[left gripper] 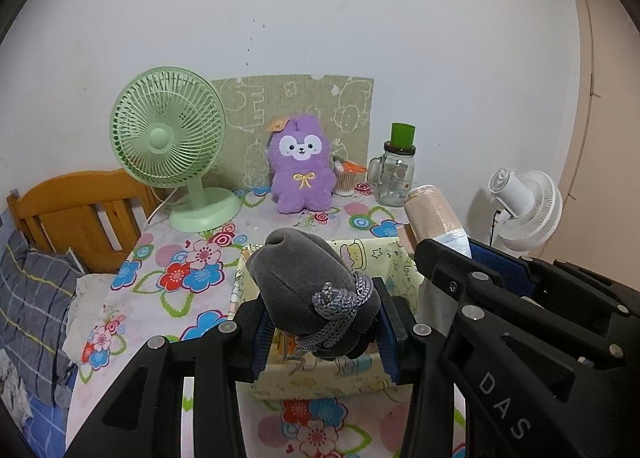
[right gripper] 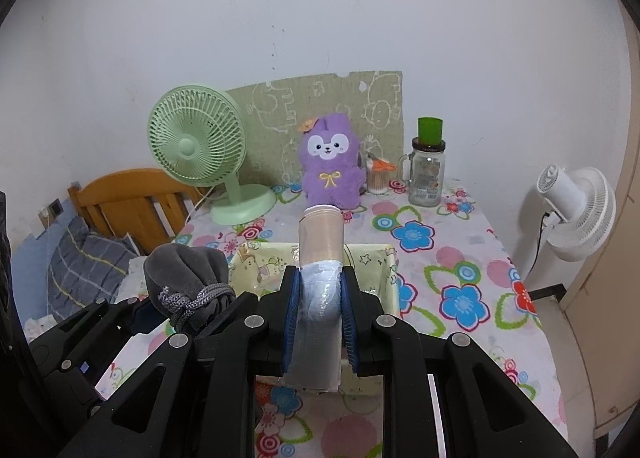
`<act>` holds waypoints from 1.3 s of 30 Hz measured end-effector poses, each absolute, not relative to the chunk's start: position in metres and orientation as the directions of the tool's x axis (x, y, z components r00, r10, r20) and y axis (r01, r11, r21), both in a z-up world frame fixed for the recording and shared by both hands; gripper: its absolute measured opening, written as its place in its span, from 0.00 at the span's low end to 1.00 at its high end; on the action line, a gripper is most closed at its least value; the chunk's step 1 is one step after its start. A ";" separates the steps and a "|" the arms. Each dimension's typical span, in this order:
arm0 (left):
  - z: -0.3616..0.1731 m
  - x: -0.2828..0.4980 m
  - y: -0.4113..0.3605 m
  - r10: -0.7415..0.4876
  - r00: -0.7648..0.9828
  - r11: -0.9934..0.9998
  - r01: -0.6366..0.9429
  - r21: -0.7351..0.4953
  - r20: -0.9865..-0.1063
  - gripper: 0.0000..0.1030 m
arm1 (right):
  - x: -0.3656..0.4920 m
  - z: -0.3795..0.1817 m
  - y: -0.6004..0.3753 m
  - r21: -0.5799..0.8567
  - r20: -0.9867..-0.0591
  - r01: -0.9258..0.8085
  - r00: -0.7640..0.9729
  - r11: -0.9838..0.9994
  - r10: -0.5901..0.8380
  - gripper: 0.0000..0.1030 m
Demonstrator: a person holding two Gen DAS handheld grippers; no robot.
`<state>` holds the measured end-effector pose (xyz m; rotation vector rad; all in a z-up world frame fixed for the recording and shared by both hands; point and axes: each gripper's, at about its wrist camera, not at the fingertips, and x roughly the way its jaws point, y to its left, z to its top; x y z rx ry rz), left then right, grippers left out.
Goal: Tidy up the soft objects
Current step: 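Lift the grey pouch over the fabric box while the right tool carries the white roll, then drop the grey pouch into the box while the right tool releases the white roll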
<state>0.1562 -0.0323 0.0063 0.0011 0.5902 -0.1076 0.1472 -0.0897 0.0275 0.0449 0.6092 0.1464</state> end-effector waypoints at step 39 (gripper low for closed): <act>-0.062 0.235 -0.029 -0.080 0.694 0.994 0.105 -0.010 -0.716 0.91 | 0.240 -0.051 -0.090 0.146 -0.697 -0.114 0.694 0.983 0.184 0.36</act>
